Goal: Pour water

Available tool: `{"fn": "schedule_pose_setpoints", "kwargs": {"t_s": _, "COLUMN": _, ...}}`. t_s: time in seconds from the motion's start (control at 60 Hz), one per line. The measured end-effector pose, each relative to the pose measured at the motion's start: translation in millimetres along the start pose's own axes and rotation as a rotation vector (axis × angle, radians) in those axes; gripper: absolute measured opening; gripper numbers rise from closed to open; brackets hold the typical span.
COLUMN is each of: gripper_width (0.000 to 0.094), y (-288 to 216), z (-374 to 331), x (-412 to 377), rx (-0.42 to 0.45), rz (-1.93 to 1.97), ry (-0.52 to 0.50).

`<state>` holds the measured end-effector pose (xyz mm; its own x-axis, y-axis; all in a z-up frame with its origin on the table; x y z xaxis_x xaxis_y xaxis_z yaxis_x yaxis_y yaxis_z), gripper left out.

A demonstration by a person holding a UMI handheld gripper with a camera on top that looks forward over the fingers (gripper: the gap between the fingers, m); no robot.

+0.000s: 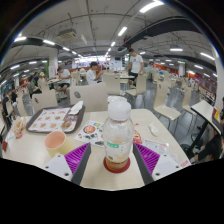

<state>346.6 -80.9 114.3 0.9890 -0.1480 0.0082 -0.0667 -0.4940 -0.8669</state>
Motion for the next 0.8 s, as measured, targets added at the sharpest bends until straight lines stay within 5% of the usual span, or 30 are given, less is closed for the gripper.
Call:
{"fn": "schedule_pose_setpoints", "kwargs": {"t_s": 0.383, "gripper_width": 0.0847, "y": -9, "z": -178, "x": -66, "rx": -0.137, "rz": 0.014, "ry": 0.082}}
{"fn": "schedule_pose_setpoints", "kwargs": {"t_s": 0.8, "gripper_width": 0.0850, "y": -9, "z": -215, "x": -102, "rx": -0.155, "rz": -0.007, "ry": 0.036}}
Point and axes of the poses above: the point between the fingertips, and its own axes, seen from behind it with the camera up: x to the right, y down, z forward, the way the camera looks, the point moved 6 cm from there along -z, backward, against the way the camera looks, and after that the axes turned 2 degrees about y, right-handed, at the moved point
